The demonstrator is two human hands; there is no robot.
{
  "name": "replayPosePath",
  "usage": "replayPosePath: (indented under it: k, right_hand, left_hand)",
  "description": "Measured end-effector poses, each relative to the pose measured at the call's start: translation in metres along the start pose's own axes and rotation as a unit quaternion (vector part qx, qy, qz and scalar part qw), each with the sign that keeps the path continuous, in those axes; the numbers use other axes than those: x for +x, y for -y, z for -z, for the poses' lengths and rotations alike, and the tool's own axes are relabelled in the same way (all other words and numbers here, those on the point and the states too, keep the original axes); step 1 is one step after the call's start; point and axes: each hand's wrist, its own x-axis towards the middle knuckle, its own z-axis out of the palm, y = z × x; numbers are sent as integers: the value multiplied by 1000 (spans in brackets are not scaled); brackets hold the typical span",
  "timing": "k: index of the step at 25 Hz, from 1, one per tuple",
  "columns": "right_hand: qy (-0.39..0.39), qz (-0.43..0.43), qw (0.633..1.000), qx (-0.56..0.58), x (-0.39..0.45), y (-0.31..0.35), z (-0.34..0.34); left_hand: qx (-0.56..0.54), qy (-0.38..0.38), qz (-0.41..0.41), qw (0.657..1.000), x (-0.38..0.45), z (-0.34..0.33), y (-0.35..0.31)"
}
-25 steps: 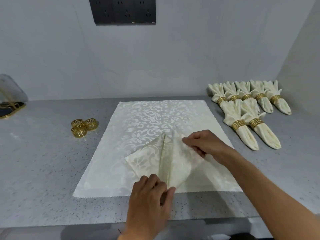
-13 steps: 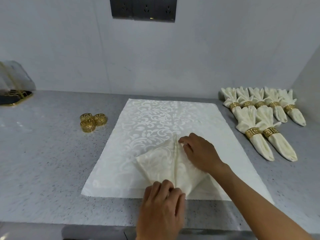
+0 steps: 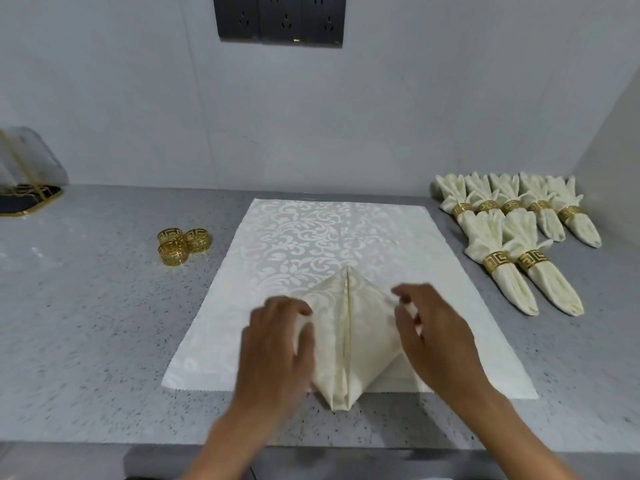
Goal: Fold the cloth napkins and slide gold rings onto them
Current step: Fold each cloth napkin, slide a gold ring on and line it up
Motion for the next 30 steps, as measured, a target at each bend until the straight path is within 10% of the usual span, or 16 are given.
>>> replayPosePath:
  k: [8,16,30]
  right_hand:
    - [83,-36,996,-5,-39,-8,-4]
    - [238,-43,970,42,-10,-23,5]
    - [124,90,987,-43,-45,-27,1]
  left_hand:
    - [-32,229,69,971,17,18,9]
    - [67,355,-213,908,-14,8,-1]
    - [51,215,-145,965,-19,-4,-15]
